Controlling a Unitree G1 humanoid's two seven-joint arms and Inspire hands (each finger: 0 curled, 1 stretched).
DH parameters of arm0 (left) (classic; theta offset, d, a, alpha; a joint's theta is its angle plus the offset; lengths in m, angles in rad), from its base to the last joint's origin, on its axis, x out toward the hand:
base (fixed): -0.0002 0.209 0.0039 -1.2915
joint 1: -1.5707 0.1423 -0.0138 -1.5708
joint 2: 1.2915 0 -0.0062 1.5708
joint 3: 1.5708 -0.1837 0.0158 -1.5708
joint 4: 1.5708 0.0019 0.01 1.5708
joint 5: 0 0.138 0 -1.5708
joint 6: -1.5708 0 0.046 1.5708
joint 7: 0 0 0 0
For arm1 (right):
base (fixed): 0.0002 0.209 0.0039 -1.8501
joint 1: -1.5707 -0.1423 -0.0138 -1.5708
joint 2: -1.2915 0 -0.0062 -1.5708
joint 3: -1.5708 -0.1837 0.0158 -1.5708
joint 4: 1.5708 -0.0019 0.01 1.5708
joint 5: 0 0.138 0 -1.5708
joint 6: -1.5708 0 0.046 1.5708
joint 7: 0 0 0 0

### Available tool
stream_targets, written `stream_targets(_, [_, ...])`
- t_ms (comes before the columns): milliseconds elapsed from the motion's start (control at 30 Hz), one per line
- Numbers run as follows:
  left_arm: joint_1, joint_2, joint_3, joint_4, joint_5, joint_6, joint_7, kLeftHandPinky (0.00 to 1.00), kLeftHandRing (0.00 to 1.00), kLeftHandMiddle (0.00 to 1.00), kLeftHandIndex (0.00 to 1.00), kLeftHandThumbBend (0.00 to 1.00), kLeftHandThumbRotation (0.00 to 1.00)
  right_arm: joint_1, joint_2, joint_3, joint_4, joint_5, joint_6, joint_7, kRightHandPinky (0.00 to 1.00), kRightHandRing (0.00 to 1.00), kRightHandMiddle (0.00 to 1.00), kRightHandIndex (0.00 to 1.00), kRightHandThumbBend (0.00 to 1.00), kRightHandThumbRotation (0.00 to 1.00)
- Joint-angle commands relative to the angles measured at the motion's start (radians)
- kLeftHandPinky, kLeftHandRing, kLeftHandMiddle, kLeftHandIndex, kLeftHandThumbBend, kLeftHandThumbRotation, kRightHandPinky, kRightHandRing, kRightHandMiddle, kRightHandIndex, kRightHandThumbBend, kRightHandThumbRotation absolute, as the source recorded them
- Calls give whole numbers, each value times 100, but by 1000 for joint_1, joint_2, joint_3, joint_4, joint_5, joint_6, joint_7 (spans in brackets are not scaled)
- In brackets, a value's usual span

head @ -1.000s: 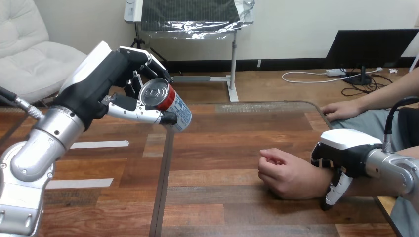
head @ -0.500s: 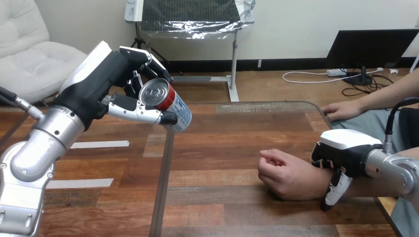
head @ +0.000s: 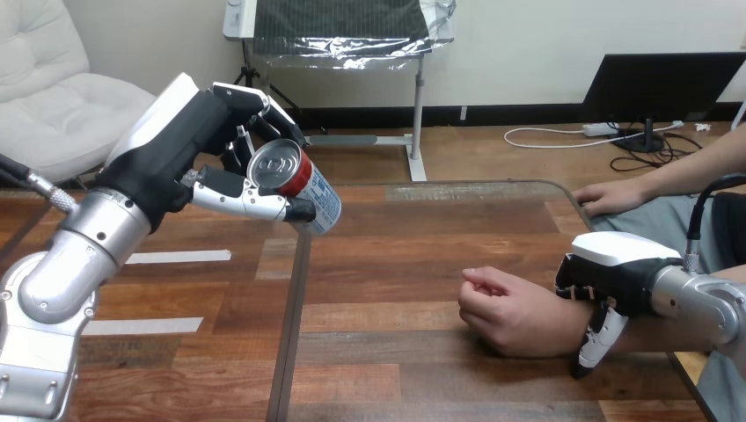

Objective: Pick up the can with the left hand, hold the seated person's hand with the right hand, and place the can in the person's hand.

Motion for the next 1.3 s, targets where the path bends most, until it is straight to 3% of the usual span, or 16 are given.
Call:
stream_targets(0, [-62,8,23,-25,-11,-2,11,22,28,34,38,62,0,17,43,19,34,18,9,36,27,34,41,41,86,0])
stream_targets(400, [-74,-2,12,1,-21,0,1,23,29,35,39,62,0,-6,25,-14,22,63,8,57,30,37,44,41,85,0])
stream_targets(767, [-84,-24,5,9,-28,30,-3,23,29,35,39,62,0,-28,7,-53,-19,96,40,78,24,30,38,42,86,0])
stream_targets(1267, [-121,-48,-24,54,-11,16,9,21,27,33,39,63,0,-67,-19,-97,-37,137,42,70,27,33,40,40,86,0])
